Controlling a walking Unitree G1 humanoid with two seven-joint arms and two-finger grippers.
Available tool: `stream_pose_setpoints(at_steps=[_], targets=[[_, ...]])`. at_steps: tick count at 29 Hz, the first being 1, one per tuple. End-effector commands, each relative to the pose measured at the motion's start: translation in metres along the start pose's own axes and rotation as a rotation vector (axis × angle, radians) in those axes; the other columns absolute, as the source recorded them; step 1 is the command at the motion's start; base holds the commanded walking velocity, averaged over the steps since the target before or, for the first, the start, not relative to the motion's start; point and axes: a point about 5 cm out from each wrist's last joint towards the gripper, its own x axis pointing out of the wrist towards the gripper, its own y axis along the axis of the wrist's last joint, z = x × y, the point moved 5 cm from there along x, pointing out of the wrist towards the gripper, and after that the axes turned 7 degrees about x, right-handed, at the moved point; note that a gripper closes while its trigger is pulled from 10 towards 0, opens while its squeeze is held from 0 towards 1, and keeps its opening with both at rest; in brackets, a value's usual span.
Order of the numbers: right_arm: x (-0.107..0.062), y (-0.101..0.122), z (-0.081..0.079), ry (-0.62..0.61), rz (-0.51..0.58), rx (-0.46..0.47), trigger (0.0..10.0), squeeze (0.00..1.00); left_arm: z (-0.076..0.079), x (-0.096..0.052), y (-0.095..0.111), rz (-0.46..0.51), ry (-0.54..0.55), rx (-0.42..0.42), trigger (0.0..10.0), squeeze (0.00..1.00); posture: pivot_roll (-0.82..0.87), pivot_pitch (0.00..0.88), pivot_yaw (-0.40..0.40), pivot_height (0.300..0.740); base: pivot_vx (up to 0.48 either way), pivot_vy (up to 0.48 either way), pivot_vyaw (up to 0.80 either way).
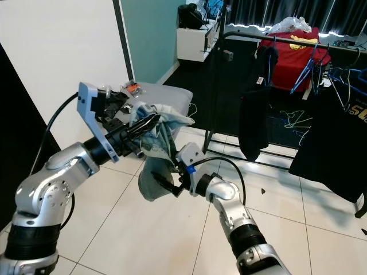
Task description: Hang hanger
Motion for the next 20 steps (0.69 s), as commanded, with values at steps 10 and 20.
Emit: stream_pose_setpoints(at_steps=[10,20], targets=[[-0.005,0.000,0.000,-0.032,0.047,-0.064,10.0,0.00,-0.020,0.001,-0.003,-0.033,0.110,0.031,10.0,0.00,0.06,0.000,0.003,0.740,0.000,0.000,0.00],[-0.034,0.007,0.012,-0.202,0.182,-0.079,10.0,0.00,-0.059,-0.006,-0.007,-0.063,0.329,0.055,10.0,0.00,0.05,0.000,0.012,0.740,0.000,0.000,0.00]])
